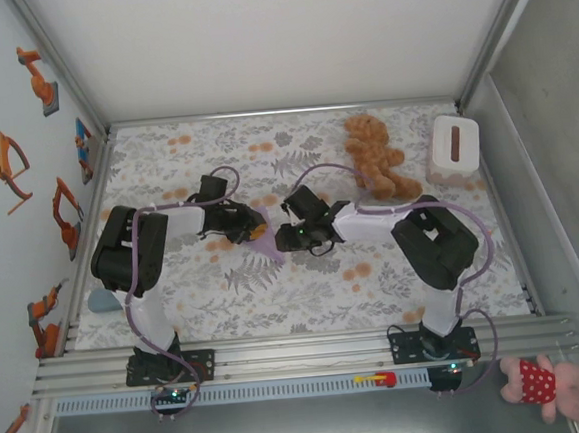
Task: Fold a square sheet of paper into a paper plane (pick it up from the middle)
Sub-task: Fourth fold the wing at the center of the table.
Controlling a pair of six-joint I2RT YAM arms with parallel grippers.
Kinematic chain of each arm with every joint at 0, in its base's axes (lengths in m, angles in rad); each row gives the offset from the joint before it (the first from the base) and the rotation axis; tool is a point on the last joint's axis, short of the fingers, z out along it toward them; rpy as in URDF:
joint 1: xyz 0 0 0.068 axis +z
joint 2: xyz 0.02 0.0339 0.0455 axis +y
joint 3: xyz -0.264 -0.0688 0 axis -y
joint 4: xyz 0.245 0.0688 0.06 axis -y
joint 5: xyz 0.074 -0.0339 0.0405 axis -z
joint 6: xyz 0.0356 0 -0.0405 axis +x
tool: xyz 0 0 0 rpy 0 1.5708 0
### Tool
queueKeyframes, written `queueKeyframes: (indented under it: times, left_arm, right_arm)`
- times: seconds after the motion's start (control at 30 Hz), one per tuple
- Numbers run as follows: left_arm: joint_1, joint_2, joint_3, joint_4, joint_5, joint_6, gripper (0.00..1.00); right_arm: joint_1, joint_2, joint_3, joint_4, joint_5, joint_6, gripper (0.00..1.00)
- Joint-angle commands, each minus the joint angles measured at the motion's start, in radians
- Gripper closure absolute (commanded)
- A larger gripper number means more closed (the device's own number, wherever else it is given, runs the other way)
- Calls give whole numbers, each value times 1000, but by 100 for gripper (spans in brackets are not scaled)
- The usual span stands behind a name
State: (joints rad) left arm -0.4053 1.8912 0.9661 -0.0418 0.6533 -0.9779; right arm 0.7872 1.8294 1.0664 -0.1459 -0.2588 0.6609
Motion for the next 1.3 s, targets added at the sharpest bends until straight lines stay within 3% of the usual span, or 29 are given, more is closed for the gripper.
queueKeyframes:
  times: [0.0,0.5,1.27]
  left_arm:
    - [1,29,6,-64,-17,28,81]
    - [1,33,6,-64,-19,29,82]
    - [0,36,10,-74,-18,30,83]
  right_arm:
    - [-8,-64,-14,9,59,27,69]
    - [3,62,60,125,-214,23,81]
    - [4,172,87,97,-252,32,85]
